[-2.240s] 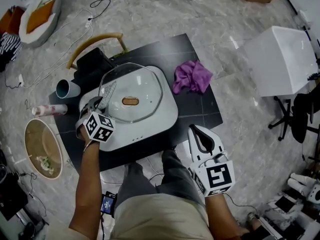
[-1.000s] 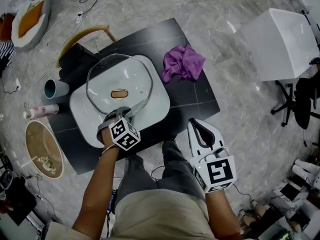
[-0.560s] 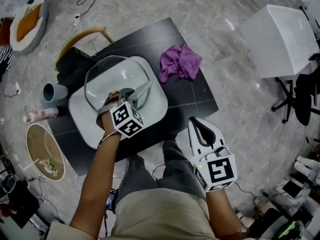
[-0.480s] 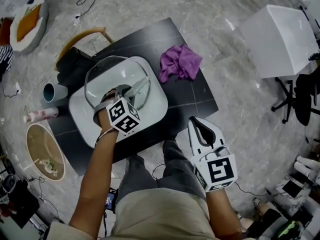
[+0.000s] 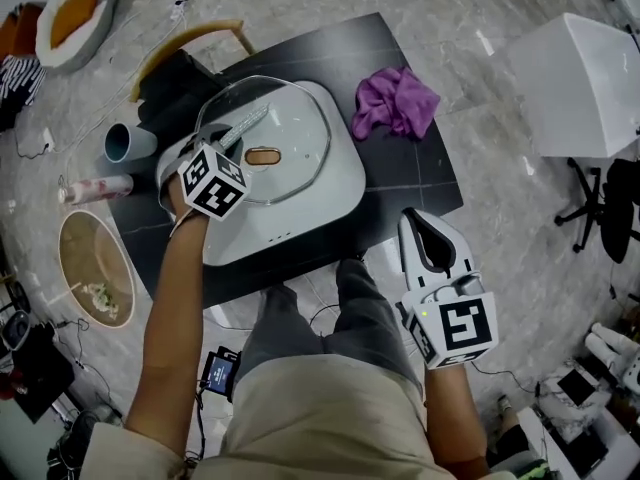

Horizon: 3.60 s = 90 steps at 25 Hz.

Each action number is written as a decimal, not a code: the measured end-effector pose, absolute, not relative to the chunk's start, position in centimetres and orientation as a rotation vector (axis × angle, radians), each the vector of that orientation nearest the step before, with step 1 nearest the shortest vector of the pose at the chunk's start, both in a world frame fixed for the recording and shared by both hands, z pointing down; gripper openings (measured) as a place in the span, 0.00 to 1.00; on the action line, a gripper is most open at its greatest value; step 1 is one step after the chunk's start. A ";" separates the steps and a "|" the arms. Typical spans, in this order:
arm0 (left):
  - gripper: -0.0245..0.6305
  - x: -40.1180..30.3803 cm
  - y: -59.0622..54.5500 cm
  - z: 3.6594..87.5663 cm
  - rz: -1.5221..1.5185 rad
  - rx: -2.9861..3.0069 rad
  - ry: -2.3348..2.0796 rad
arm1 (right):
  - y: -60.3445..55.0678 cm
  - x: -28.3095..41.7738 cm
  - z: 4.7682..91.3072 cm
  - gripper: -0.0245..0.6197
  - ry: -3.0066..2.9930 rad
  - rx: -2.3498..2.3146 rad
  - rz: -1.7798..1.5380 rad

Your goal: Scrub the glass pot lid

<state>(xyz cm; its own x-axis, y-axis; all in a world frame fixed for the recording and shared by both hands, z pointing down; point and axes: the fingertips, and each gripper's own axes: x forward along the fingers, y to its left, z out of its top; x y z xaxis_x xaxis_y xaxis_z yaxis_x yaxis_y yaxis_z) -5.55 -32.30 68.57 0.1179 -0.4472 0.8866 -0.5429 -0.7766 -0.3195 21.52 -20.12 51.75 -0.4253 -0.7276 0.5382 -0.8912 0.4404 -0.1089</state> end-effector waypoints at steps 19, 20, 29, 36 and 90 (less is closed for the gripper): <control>0.17 -10.0 -23.7 68.7 1.846 2.229 -0.857 | -19.3 16.6 47.1 0.08 -2.345 1.331 0.433; 0.17 -10.3 -23.4 68.1 1.842 2.232 -0.864 | -19.2 16.4 46.5 0.08 -2.351 1.333 0.423; 0.17 -11.4 -21.5 60.5 1.766 2.328 -0.971 | -18.1 14.5 41.8 0.08 -2.402 1.360 0.330; 0.17 -10.8 -19.7 53.5 1.653 2.456 -1.043 | -17.1 13.5 38.1 0.08 -2.434 1.402 0.260; 0.17 -11.3 -15.0 23.9 0.053 2.950 -1.287 | -13.8 7.3 25.3 0.07 -2.480 1.467 -0.109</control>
